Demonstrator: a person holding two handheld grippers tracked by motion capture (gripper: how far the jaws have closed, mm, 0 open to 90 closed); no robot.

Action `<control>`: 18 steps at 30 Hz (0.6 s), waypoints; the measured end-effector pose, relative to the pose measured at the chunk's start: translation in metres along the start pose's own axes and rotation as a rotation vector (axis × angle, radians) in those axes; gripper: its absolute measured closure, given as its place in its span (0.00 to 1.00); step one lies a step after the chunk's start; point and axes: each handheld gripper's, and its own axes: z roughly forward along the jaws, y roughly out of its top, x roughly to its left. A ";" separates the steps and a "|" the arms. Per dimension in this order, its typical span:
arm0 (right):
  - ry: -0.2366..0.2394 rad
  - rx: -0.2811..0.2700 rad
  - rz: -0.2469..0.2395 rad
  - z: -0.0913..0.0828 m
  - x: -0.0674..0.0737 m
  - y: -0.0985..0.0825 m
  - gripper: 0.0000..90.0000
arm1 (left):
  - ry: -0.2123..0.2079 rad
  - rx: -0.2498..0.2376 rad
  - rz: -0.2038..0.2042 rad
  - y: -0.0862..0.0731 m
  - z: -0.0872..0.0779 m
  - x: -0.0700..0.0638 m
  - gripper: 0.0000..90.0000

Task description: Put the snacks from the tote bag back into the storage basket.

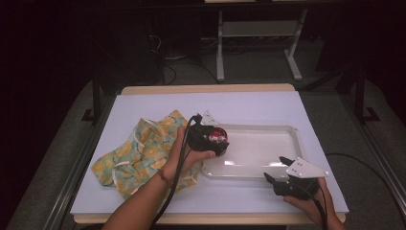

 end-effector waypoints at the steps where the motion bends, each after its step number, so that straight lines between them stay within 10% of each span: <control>1: 0.000 0.000 0.000 0.000 0.000 0.000 0.28 | 0.000 0.001 0.001 0.000 0.001 0.000 0.28; 18: -0.002 0.001 0.000 0.000 0.000 0.000 0.28 | 0.004 0.020 0.000 0.000 0.015 -0.003 0.28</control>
